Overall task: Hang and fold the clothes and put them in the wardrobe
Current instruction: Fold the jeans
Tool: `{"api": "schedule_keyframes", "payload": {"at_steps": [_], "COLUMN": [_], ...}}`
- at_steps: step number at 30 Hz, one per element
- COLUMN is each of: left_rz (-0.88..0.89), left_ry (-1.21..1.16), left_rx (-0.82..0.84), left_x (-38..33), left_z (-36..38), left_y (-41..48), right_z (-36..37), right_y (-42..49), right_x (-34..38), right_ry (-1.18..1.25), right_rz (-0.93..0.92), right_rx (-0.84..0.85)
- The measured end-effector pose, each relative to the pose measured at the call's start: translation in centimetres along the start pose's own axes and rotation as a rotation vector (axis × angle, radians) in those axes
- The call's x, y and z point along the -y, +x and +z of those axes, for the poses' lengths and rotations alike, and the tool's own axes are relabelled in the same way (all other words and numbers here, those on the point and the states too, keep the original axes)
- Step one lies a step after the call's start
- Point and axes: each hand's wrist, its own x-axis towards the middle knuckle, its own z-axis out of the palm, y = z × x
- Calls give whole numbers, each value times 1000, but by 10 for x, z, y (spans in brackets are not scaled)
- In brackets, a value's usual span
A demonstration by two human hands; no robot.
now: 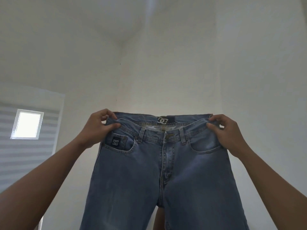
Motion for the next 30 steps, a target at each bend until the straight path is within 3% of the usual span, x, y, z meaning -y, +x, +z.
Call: {"api": "schedule_keyframes", "payload": {"at_steps": [6, 10, 16, 22, 25, 30], "left_rz": [-11, -10, 88, -48, -83, -98], "left_ry": [-103, -155, -19, -106, -166, -192], "left_rx": [-21, -23, -14, 60, 115, 35], "left_x": [1, 1, 10, 19, 20, 25], "left_z": [-2, -6, 5, 5, 3, 2], "left_y": [-5, -6, 2, 6, 4, 2], "right_z": [-5, -14, -3, -3, 2, 5], "right_y": [3, 5, 9, 6, 4, 5], "right_x": [2, 8, 8, 1, -2, -9], "right_ry": [135, 263, 143, 29, 57, 92], "right_rz": [42, 77, 103, 139, 103, 126], "right_rx": [50, -20, 51, 210, 166, 142]}}
